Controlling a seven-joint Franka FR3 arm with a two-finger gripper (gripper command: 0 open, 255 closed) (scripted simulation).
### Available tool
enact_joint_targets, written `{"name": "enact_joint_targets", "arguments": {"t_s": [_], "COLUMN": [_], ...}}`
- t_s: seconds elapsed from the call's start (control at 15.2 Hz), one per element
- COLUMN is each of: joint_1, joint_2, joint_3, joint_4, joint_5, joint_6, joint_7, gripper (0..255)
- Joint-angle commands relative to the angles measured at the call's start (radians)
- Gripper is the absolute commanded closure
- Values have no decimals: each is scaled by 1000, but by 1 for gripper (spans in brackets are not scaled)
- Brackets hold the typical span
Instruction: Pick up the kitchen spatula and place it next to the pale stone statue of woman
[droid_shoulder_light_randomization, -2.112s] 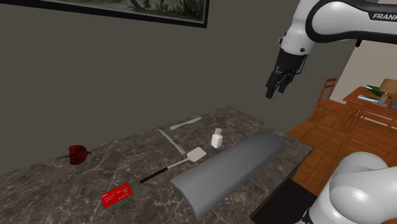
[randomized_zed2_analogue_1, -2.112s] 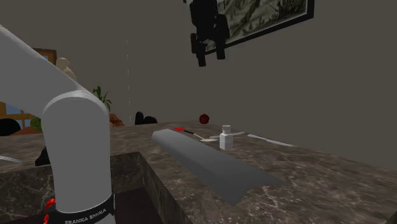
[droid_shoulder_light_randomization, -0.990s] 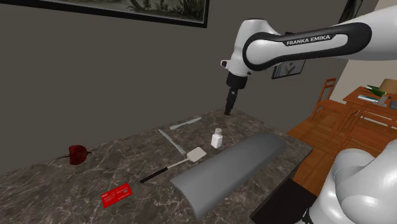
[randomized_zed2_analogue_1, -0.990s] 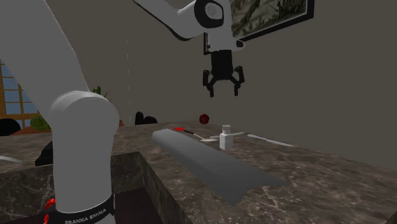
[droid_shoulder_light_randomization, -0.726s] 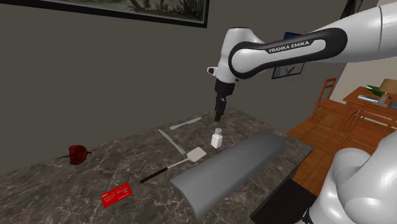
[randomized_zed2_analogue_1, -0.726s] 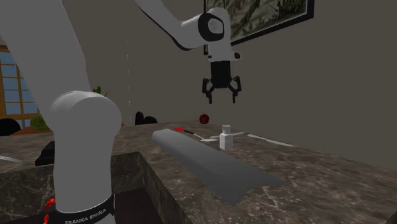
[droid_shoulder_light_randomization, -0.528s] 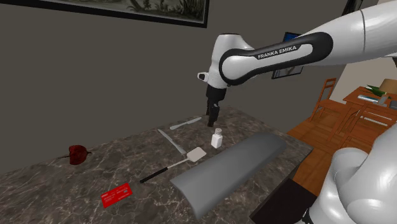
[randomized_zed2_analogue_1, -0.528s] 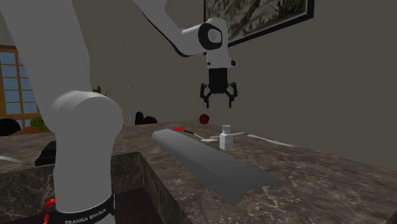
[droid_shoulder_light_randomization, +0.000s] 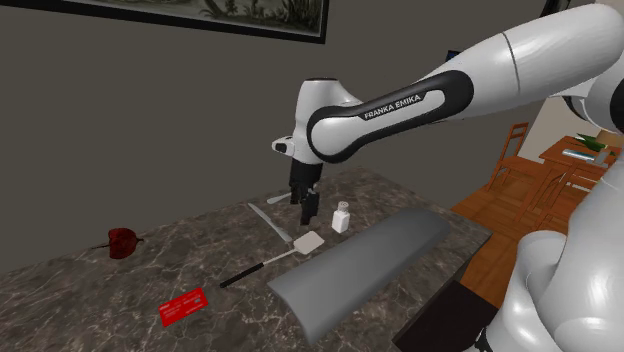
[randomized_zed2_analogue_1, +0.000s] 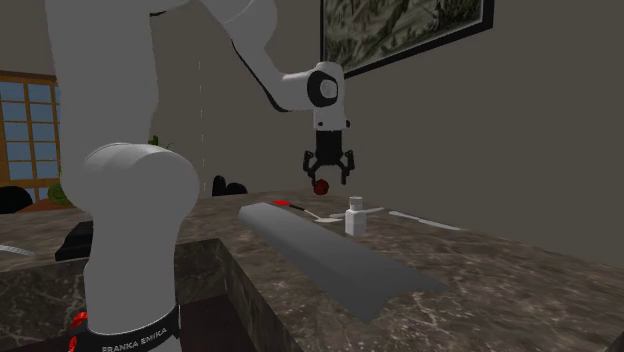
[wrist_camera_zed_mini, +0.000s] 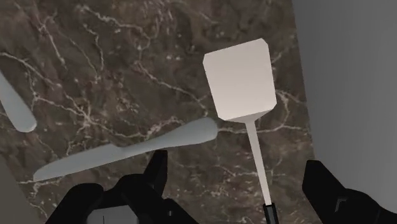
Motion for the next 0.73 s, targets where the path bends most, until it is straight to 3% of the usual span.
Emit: {"name": "enact_joint_targets", "arguments": {"t_s": [0.0, 0.33, 0.66], "joint_1": [20, 68, 72], "joint_2": [40, 127, 163], "joint_3": [17, 66, 71], "joint_4": [11, 32, 12], "joint_5": [10, 26, 28], "joint_6": [22, 71, 124], "joint_7": [-56, -179, -188], "gripper": [0, 0, 0]}}
